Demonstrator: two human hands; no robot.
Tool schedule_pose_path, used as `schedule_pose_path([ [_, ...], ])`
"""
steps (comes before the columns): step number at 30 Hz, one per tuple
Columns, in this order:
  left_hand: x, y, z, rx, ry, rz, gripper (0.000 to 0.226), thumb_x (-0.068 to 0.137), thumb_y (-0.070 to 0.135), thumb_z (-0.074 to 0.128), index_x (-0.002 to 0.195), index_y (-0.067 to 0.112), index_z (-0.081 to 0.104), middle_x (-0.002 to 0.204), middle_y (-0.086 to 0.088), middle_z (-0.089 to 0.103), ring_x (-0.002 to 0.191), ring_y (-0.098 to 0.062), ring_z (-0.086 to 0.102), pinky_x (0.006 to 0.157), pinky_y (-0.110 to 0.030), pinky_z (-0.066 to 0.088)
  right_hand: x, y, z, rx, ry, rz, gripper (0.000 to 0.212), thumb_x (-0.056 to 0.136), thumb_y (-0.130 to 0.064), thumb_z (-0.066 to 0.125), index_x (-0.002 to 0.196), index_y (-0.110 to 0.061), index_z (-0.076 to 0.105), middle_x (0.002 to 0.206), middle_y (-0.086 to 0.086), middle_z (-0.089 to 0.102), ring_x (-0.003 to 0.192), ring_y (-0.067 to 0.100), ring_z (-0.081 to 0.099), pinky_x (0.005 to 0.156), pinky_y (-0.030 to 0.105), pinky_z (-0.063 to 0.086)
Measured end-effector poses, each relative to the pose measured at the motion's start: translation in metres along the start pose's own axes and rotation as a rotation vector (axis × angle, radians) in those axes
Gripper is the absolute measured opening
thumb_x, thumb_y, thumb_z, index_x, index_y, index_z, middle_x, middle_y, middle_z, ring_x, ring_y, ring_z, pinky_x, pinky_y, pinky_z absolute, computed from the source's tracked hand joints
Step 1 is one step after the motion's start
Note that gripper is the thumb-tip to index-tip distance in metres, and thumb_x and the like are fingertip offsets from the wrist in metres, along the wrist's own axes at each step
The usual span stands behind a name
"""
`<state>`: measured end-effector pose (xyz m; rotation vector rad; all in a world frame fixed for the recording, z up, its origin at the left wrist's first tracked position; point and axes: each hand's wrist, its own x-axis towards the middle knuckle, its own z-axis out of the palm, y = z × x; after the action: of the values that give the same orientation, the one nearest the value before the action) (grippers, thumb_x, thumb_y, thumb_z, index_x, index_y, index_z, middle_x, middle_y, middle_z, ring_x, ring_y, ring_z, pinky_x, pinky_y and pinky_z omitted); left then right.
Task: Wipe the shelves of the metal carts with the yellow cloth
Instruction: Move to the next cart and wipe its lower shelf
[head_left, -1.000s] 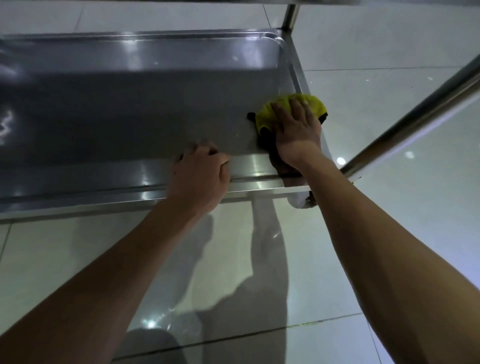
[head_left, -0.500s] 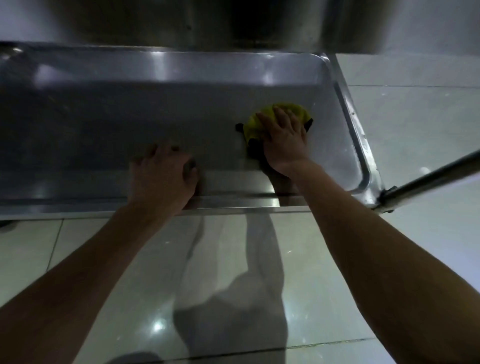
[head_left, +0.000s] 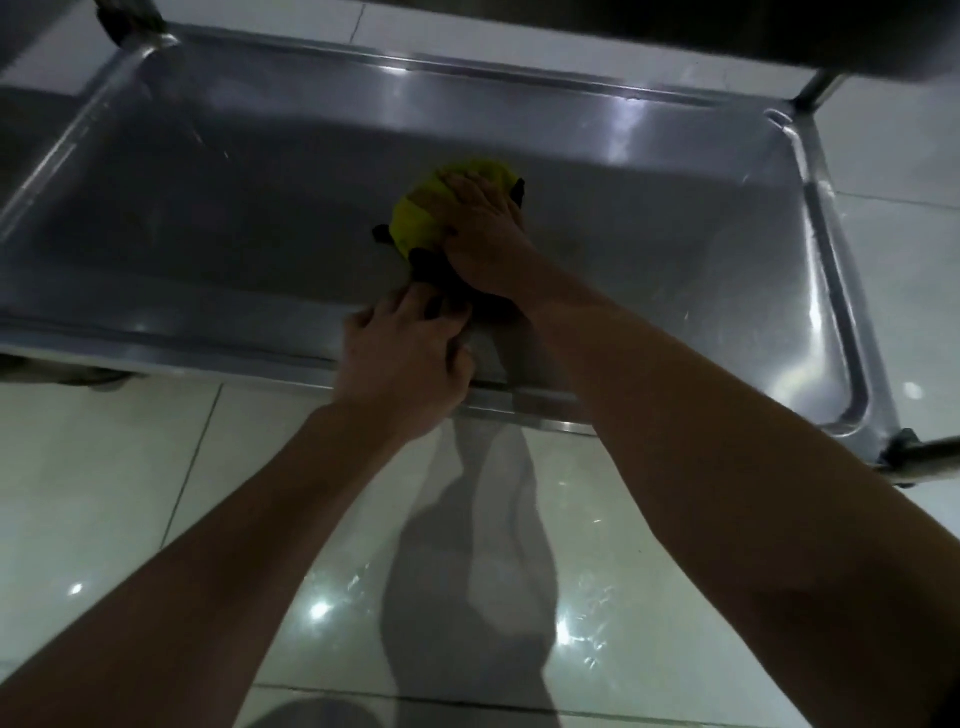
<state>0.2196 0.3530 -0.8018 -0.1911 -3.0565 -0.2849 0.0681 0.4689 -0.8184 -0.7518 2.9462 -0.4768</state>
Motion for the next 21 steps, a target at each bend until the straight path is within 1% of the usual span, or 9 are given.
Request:
schedule_pose_path([
  [4,0.0,0.005,-0.001,-0.005,-0.035,-0.033,0.054,0.085,0.043,0.048,0.137,0.032,0.053,0.133,-0.006,0.052,0.118,-0.031,0.05,0.096,-0.046,0.042,-0.002,0.004,0.002,0.035,0.024,-0.004,0.052,0.1,-0.031,0.041,0.151,-0.039,0.032,0.163,-0.003,0.017,0.152,0.021,0.009,0.123,0.041,0.007],
  [6,0.002,0.007,-0.002,0.0,-0.048,-0.04,0.051,0.088,0.042,0.05,0.138,0.034,0.053,0.137,-0.005,0.051,0.12,-0.032,0.049,0.098,-0.046,0.041,-0.008,0.01,0.0,0.068,0.046,0.013,0.051,0.1,-0.032,0.04,0.15,-0.041,0.033,0.163,-0.004,0.018,0.152,0.02,0.009,0.122,0.041,0.006],
  [9,0.006,0.013,-0.006,0.01,-0.063,-0.069,0.043,0.089,0.041,0.053,0.131,0.033,0.059,0.133,-0.003,0.054,0.12,-0.033,0.048,0.097,-0.046,0.042,-0.026,0.035,-0.007,0.078,0.083,0.078,0.051,0.1,-0.031,0.04,0.149,-0.041,0.033,0.163,-0.004,0.019,0.151,0.021,0.009,0.122,0.041,0.007],
  [13,0.007,0.039,0.0,0.018,-0.025,-0.081,0.034,0.089,0.035,0.055,0.119,0.021,0.063,0.13,-0.006,0.058,0.12,-0.037,0.048,0.093,-0.05,0.042,-0.058,0.096,-0.032,0.011,0.134,0.196,0.051,0.1,-0.03,0.043,0.149,-0.038,0.035,0.162,-0.001,0.022,0.15,0.023,0.014,0.122,0.041,0.011],
  [15,0.005,0.066,0.004,-0.01,-0.006,-0.008,0.032,0.089,0.036,0.058,0.118,0.022,0.064,0.128,-0.006,0.06,0.118,-0.036,0.05,0.093,-0.049,0.043,-0.077,0.129,-0.047,0.012,0.162,0.239,0.051,0.098,-0.029,0.046,0.148,-0.035,0.039,0.16,0.002,0.026,0.149,0.025,0.016,0.122,0.041,0.013],
  [17,0.003,0.1,0.008,-0.025,0.012,0.111,0.034,0.087,0.043,0.059,0.116,0.026,0.066,0.12,-0.003,0.064,0.111,-0.033,0.055,0.09,-0.046,0.046,-0.098,0.16,-0.059,0.006,0.204,0.285,0.051,0.097,-0.028,0.049,0.147,-0.033,0.041,0.158,0.004,0.028,0.149,0.026,0.018,0.121,0.039,0.013],
  [19,0.003,0.135,0.013,-0.069,0.013,0.192,0.042,0.081,0.054,0.058,0.113,0.029,0.067,0.113,-0.001,0.066,0.106,-0.03,0.058,0.088,-0.043,0.047,-0.12,0.186,-0.069,0.01,0.22,0.36,0.052,0.097,-0.029,0.048,0.148,-0.034,0.039,0.16,0.004,0.027,0.149,0.027,0.017,0.121,0.039,0.01],
  [21,0.003,0.164,0.019,-0.095,-0.019,0.248,0.054,0.076,0.067,0.057,0.116,0.032,0.067,0.116,0.001,0.064,0.11,-0.027,0.057,0.092,-0.042,0.044,-0.139,0.208,-0.078,0.004,0.229,0.435,0.052,0.098,-0.03,0.046,0.149,-0.034,0.038,0.16,0.005,0.025,0.149,0.029,0.016,0.122,0.042,0.01],
])
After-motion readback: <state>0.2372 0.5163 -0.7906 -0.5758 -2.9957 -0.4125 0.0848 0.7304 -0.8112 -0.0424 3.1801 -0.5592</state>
